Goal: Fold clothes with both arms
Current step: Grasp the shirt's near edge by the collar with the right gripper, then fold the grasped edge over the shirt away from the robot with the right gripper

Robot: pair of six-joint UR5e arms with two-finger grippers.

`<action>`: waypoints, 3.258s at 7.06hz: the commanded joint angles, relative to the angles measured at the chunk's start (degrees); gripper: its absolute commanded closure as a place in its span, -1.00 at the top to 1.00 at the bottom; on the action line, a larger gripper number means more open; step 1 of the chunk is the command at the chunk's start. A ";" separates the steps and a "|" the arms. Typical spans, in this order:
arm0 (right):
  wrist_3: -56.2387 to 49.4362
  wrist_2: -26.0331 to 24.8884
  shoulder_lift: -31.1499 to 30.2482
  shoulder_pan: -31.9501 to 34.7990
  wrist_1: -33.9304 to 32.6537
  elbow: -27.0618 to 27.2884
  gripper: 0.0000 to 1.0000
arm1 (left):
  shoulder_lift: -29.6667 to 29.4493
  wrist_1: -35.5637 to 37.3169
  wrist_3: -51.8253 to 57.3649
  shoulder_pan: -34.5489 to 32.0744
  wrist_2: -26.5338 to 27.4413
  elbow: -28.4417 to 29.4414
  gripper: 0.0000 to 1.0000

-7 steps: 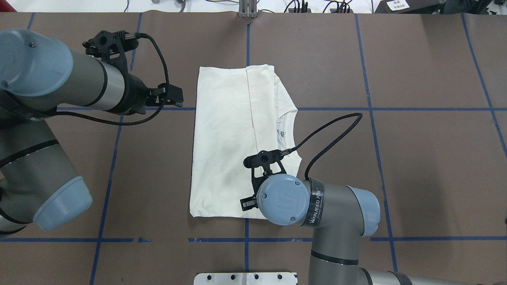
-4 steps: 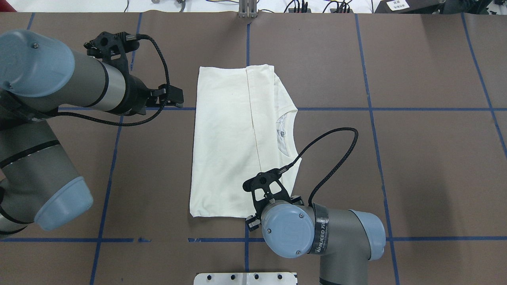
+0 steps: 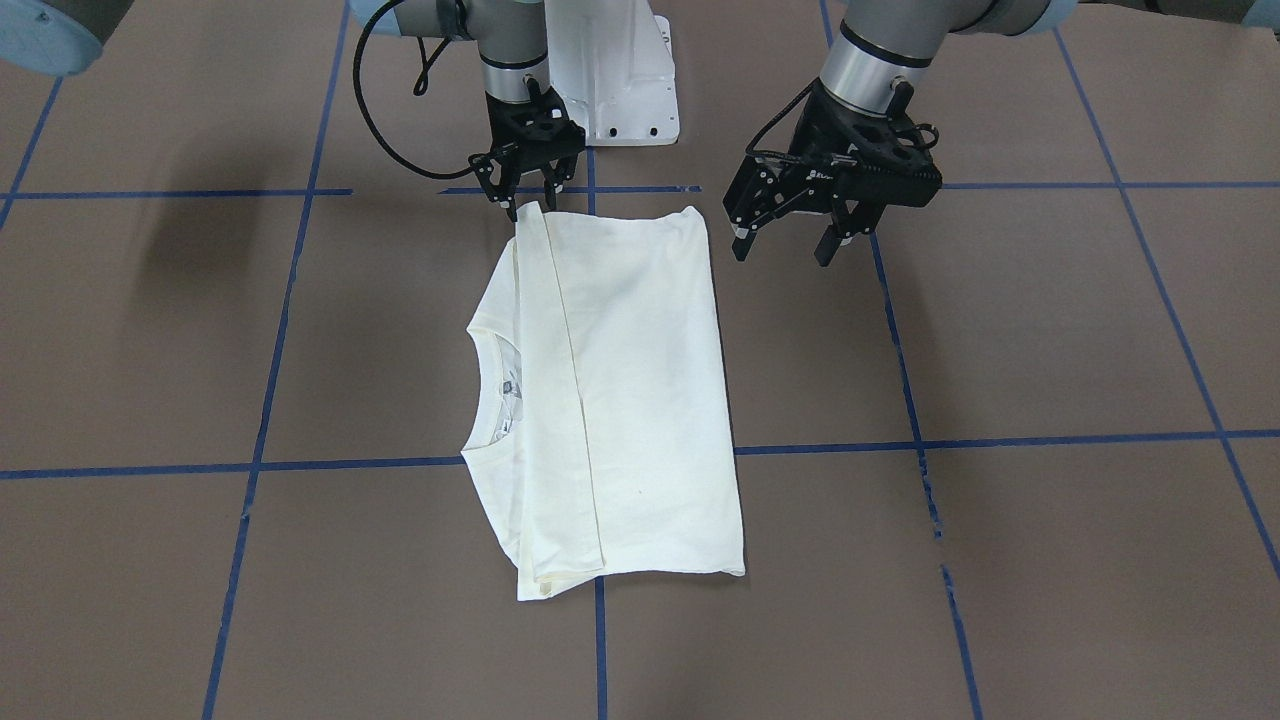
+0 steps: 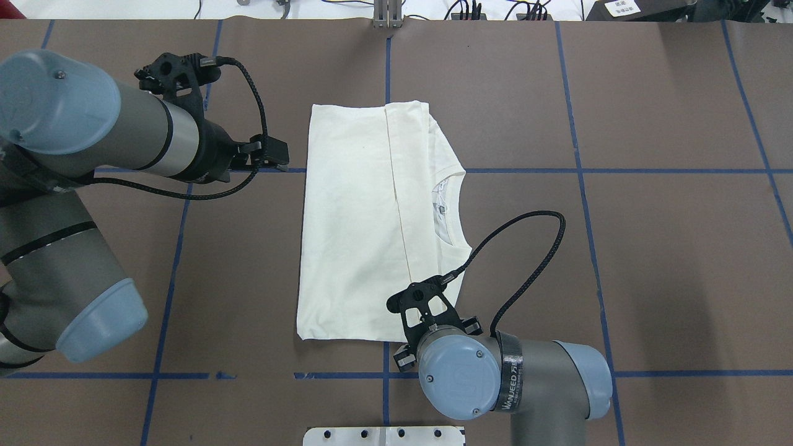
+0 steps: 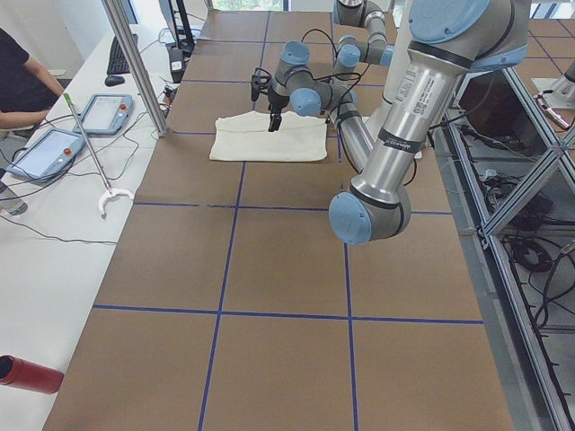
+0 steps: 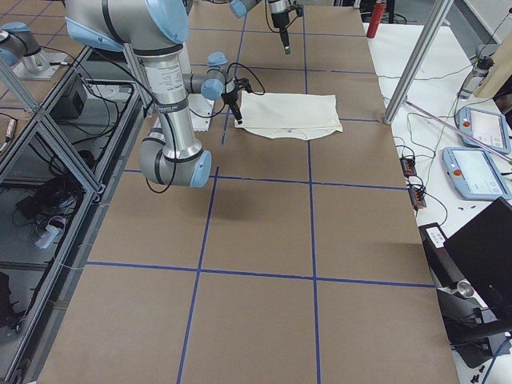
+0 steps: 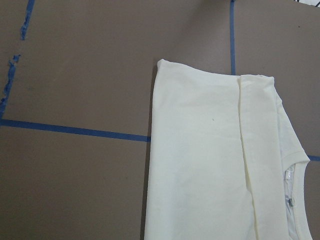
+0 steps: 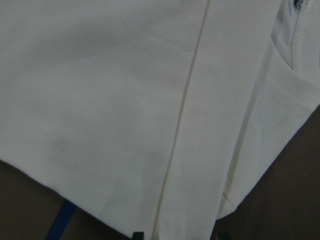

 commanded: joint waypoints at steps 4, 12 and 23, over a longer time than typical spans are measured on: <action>0.08 -0.79 0.10 -0.56 0.00 -0.10 -0.56 | 0.00 0.00 0.09 0.07 0.00 0.11 1.00; 0.87 -0.88 -3.92 1.37 0.00 3.85 -1.00 | -0.09 0.00 0.00 0.25 0.00 0.37 1.00; -2.99 3.77 0.16 14.62 -0.09 -0.25 1.00 | -0.09 -0.18 0.44 0.16 -0.17 1.25 1.00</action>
